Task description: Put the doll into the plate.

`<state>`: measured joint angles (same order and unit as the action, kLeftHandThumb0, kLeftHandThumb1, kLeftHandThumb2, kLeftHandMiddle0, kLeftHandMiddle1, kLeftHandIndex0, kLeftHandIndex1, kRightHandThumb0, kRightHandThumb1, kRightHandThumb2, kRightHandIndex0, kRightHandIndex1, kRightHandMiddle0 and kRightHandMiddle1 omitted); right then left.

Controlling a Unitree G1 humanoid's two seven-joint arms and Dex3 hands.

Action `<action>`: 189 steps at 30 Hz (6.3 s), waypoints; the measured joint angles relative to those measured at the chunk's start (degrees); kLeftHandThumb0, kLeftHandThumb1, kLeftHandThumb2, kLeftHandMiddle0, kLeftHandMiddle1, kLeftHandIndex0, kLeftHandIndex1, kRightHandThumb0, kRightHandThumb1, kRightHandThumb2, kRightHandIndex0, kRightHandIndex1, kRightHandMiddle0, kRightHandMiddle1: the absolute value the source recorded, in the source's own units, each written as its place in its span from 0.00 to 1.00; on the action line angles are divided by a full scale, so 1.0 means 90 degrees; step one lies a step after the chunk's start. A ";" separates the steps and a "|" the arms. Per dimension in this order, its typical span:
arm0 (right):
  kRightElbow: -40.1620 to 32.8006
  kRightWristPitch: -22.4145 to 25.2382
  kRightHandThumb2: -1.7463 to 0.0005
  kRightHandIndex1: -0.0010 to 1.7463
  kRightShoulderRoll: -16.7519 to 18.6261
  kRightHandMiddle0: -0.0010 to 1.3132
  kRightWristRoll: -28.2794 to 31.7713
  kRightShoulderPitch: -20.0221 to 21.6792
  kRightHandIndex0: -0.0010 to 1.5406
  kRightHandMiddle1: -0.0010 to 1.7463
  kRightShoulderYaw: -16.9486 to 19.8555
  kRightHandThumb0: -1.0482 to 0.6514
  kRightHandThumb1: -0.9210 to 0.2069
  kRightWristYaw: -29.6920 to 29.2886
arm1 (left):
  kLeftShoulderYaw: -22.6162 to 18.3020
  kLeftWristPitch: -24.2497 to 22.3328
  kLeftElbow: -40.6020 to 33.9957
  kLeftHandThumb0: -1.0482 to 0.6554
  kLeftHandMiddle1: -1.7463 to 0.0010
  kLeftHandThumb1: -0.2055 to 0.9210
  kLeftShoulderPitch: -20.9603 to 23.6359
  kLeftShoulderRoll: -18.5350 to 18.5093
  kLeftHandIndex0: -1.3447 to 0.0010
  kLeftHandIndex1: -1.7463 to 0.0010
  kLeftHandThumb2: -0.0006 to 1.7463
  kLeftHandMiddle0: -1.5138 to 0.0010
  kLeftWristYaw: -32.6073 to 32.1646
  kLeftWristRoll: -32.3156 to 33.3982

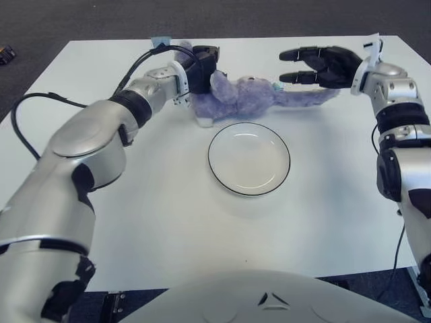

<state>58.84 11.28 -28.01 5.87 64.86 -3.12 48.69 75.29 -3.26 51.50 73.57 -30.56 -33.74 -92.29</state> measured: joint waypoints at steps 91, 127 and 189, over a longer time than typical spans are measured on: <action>0.0959 -0.1489 1.00 0.00 0.0923 0.26 -0.3086 0.0592 0.19 0.00 -0.2236 0.15 0.05 -0.0039 | -0.0935 -0.0027 -0.0446 0.39 0.00 0.83 -0.0305 0.0188 0.76 0.00 0.44 0.34 -0.0340 -0.0449; 0.1128 -0.2453 1.00 0.01 0.0756 0.32 -0.3504 0.0811 0.24 0.02 -0.2748 0.18 0.05 0.1139 | -0.0943 -0.0056 -0.0222 0.40 0.00 0.87 -0.0301 0.0368 0.78 0.00 0.41 0.32 -0.0330 -0.0666; 0.0204 -0.3188 0.38 1.00 0.0657 0.36 -0.4111 -0.0825 0.64 1.00 -0.2624 0.37 0.38 -0.4578 | -0.1711 -0.0209 0.0419 0.41 0.08 0.98 -0.0369 0.0870 0.83 0.01 0.30 0.62 -0.1118 0.0363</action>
<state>60.67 -17.41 -22.10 -31.13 57.43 -26.73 7.49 59.89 -5.14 55.27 70.25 -22.73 -43.80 -89.03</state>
